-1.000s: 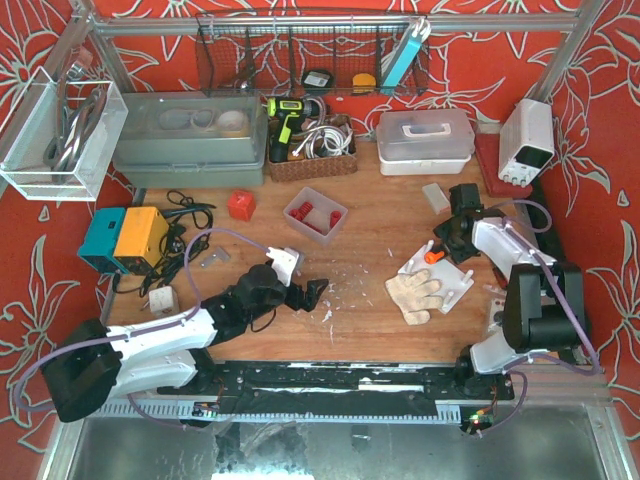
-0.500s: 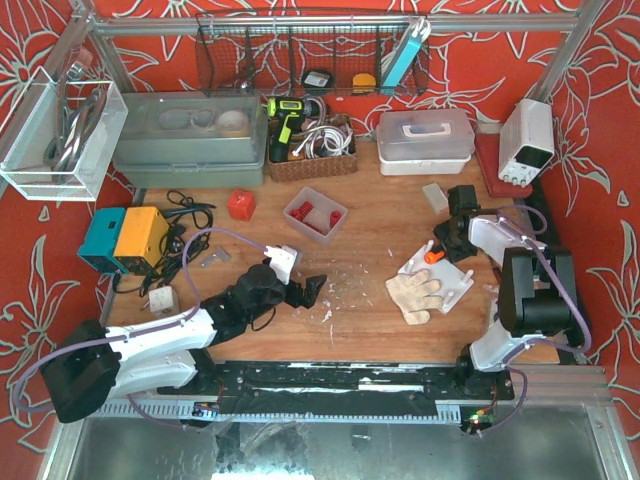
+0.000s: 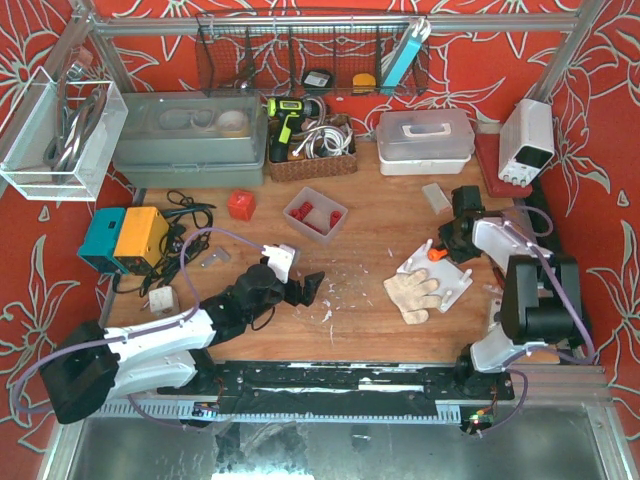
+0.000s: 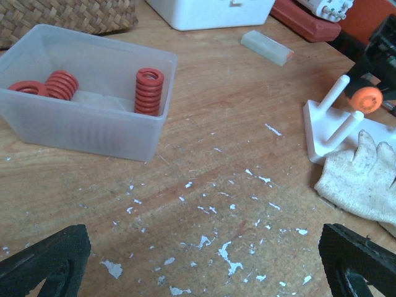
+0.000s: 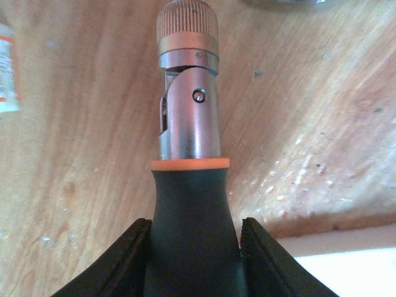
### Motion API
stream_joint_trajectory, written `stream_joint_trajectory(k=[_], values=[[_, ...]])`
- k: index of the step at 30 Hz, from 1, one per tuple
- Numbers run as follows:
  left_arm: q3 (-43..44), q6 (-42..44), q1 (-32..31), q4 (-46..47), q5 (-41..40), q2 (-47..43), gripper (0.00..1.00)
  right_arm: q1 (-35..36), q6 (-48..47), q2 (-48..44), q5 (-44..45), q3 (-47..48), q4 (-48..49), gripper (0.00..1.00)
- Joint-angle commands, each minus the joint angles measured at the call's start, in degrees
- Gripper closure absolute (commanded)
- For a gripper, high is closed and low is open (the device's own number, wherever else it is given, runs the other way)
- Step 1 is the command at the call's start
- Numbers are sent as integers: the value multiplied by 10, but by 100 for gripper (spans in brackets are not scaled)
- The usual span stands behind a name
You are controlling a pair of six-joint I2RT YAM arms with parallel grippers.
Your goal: Install the large spring
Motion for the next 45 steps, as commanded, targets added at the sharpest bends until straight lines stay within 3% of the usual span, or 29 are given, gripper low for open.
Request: stream_joint_trajectory(k=[1,4,7,12,19,25,36,45], values=[[-7,4,-3,8,-24,-10,0,-4,-32,-75,58,17,-32,88],[-10,2,-3,10,-25,-28,0,-3,-93,-115,69,23,-4,89],[-12,1,-3,13,-23,-35,0,4,-230,-128,33,39,70,91],[-14,0,-4,18,-17,-36,0,53,-455,-93,-15,119,85,90],[-20,-1,-4,22,-19,-40,0,162,-729,25,84,243,40,86],[-20,-1,-5,22,-22,-40,0,193,-864,127,139,297,34,83],[-21,-1,-5,24,-24,-41,0,200,-960,240,187,325,56,71],[-18,-1,-5,19,-29,-35,0,199,-914,245,206,356,14,41]])
